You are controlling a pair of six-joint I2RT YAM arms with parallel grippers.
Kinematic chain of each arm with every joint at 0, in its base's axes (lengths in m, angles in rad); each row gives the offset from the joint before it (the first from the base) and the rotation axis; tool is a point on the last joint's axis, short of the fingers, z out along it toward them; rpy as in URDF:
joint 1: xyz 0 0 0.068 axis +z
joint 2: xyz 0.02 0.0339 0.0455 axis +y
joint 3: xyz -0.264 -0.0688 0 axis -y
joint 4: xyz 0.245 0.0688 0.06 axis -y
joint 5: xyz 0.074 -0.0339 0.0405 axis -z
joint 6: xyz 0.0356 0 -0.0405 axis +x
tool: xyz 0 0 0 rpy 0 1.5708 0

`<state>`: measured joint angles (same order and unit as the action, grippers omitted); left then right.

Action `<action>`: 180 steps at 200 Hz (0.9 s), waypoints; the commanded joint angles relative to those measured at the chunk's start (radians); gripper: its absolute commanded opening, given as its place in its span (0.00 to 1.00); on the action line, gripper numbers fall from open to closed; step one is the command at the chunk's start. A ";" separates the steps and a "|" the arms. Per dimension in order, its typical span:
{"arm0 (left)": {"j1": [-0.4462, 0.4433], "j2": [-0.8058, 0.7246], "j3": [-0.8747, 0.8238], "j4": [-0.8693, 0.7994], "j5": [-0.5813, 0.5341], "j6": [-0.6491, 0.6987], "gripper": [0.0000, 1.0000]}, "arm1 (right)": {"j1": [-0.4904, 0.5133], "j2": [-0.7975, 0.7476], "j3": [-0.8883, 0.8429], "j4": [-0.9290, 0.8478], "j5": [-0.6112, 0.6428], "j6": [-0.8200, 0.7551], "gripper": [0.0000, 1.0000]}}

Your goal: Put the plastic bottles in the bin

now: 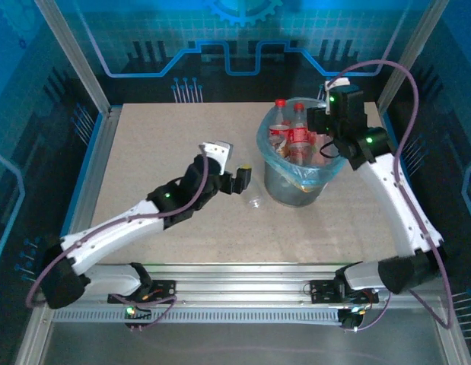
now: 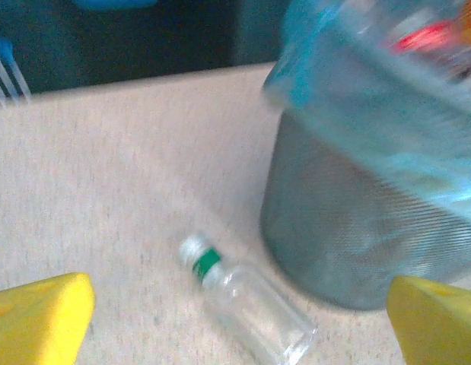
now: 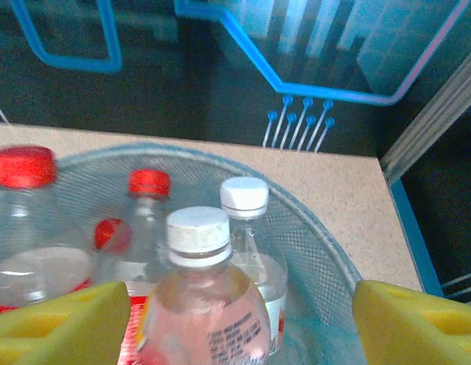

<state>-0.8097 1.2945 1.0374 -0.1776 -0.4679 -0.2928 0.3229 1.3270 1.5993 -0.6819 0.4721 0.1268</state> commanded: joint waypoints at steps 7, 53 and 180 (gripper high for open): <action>0.021 0.199 0.141 -0.252 0.022 -0.250 0.99 | 0.035 -0.123 -0.041 0.040 0.002 0.032 0.79; 0.025 0.452 0.267 -0.300 0.163 -0.341 0.99 | 0.068 -0.211 -0.098 0.074 -0.002 0.025 0.80; 0.111 0.634 0.186 -0.137 0.403 -0.465 0.81 | 0.068 -0.218 -0.149 0.085 -0.007 0.007 0.82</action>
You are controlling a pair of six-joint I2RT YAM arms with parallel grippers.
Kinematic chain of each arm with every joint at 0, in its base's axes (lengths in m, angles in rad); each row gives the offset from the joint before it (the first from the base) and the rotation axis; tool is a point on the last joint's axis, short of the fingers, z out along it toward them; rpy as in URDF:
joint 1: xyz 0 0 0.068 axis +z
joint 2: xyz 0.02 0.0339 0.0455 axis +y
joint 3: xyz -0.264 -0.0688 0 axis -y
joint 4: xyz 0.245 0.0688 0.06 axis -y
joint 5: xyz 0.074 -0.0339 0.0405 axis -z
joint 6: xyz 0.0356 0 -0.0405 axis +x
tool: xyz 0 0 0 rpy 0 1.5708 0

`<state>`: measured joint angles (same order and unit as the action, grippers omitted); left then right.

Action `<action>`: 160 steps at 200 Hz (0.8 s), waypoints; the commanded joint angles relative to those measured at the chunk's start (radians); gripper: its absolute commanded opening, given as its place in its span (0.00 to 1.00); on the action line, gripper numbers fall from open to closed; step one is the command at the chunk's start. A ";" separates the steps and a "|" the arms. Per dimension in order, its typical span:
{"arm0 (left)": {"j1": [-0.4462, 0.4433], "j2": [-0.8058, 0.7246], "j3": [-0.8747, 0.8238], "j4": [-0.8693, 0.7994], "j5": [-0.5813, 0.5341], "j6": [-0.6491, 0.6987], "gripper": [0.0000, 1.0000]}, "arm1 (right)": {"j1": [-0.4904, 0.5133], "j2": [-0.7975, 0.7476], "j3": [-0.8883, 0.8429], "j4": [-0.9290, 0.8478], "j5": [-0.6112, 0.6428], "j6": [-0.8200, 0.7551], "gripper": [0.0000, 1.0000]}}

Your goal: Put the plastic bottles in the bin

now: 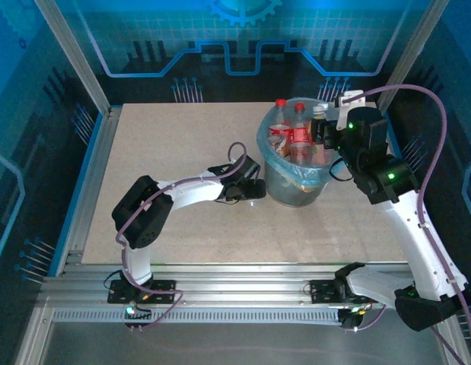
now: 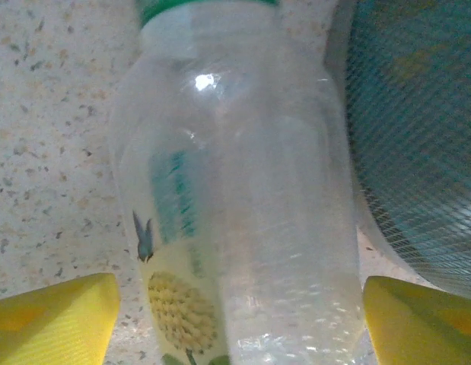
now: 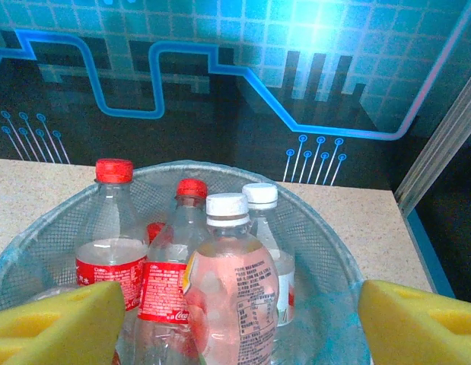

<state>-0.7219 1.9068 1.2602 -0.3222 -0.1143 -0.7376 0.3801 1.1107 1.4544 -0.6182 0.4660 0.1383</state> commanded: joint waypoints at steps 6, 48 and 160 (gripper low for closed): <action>0.029 0.021 -0.042 0.014 0.057 -0.021 0.80 | 0.012 0.000 -0.005 0.023 -0.005 -0.004 0.82; 0.052 -0.020 -0.088 0.075 0.080 -0.015 0.69 | 0.012 0.011 0.001 0.023 -0.023 0.005 0.82; 0.072 -0.460 -0.280 0.138 -0.104 0.138 0.62 | 0.046 0.045 0.071 0.025 -0.212 0.017 0.82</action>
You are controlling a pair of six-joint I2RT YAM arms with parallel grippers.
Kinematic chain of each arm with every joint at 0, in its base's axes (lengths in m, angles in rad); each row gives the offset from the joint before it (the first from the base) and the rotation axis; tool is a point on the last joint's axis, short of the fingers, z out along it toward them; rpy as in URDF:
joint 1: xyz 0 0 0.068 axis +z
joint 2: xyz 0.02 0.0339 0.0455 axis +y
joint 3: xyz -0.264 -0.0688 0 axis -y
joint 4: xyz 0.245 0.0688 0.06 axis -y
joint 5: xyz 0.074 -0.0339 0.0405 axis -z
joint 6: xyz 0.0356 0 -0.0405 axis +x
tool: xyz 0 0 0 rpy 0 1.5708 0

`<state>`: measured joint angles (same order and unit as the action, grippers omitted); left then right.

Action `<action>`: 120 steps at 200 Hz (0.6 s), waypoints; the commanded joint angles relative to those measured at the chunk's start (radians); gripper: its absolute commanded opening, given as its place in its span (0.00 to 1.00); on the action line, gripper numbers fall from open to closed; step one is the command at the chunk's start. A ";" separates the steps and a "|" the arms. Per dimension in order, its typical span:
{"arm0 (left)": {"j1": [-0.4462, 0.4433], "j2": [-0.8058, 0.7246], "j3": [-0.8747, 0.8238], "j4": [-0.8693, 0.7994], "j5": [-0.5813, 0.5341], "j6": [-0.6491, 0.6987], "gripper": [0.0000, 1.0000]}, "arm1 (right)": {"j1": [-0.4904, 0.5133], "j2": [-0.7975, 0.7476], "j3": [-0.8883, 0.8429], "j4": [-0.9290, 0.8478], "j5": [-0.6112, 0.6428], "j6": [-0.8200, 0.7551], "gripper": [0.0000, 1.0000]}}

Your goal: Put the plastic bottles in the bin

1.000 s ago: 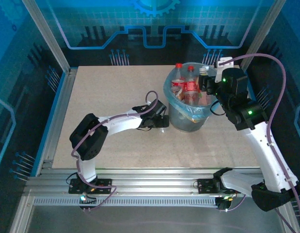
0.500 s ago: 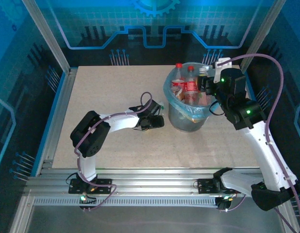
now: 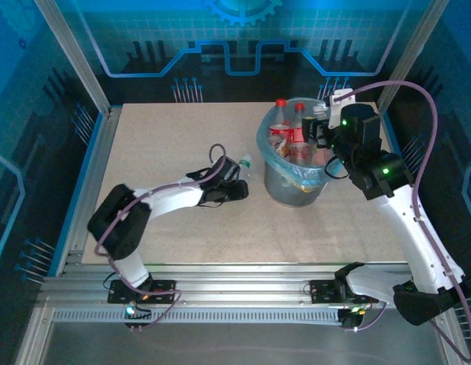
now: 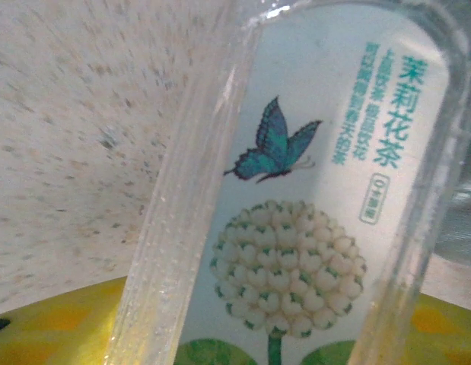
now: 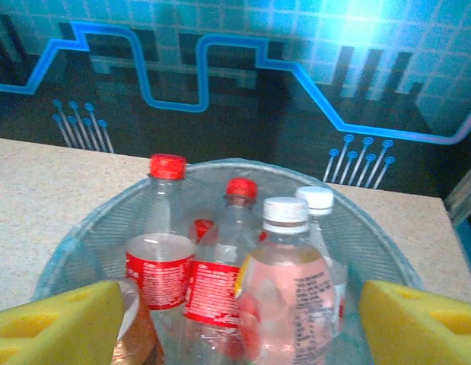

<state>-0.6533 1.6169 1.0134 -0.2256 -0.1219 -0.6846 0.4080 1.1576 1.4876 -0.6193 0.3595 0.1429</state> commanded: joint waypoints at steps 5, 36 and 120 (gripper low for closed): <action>0.003 -0.212 -0.039 0.043 -0.111 0.104 0.62 | 0.018 -0.004 0.036 0.037 -0.133 0.012 0.82; -0.050 -0.438 -0.068 0.099 -0.195 0.266 0.59 | 0.020 -0.030 0.005 0.133 -0.348 0.044 0.82; -0.256 -0.630 -0.088 0.371 -0.184 0.541 0.58 | 0.142 0.009 -0.029 0.333 -0.594 0.179 0.88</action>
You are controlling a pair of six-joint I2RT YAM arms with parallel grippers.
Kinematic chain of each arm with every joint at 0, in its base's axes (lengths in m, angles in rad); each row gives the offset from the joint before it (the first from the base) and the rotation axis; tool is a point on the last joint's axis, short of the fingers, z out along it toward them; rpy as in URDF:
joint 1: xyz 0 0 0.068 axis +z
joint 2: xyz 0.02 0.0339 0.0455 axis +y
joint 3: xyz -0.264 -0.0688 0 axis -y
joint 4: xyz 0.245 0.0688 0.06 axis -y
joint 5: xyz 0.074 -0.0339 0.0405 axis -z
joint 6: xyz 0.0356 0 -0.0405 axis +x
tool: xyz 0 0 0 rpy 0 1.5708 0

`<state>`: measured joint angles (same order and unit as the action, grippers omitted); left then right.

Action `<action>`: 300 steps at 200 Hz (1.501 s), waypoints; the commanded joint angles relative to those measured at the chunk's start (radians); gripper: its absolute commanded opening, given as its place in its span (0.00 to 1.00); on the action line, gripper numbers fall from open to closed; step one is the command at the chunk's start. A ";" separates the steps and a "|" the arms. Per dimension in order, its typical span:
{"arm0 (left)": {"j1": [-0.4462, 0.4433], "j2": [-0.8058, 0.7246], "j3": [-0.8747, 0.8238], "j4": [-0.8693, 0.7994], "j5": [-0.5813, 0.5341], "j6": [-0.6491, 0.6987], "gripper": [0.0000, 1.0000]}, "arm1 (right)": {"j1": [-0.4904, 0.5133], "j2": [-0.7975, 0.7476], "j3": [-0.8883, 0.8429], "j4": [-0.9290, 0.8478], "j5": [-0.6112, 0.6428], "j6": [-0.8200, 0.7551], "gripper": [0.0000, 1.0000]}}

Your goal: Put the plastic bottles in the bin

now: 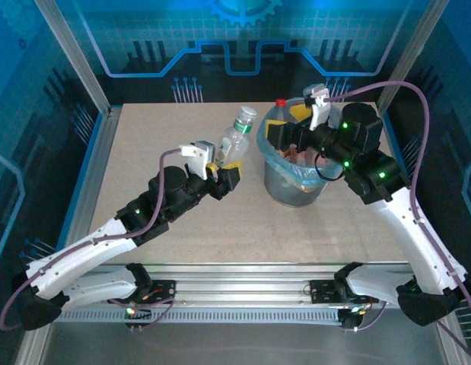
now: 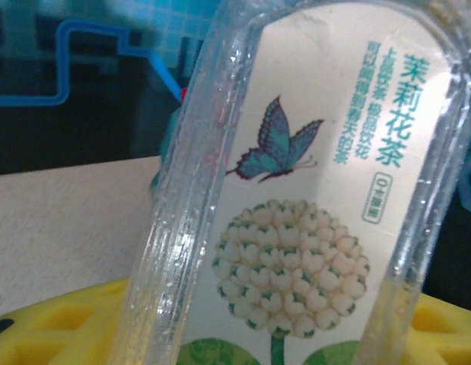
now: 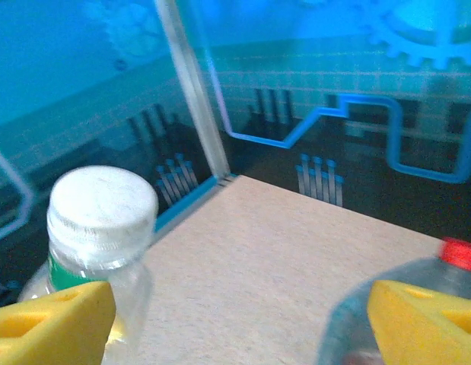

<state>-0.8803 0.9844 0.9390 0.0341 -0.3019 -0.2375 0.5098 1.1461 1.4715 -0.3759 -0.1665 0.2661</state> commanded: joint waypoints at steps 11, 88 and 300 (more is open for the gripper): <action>-0.039 0.013 -0.013 0.130 0.007 0.099 0.58 | 0.050 0.031 -0.025 0.111 -0.087 0.078 0.88; -0.057 0.064 -0.004 0.162 -0.048 0.059 0.56 | 0.093 0.043 -0.099 0.242 -0.260 0.132 0.91; -0.057 -0.009 -0.038 0.119 -0.213 0.056 0.89 | 0.007 0.147 0.377 -0.601 0.446 -0.181 0.54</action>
<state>-0.9382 1.0019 0.9268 0.1623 -0.4644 -0.1829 0.5667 1.2701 1.7695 -0.7330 0.1085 0.1532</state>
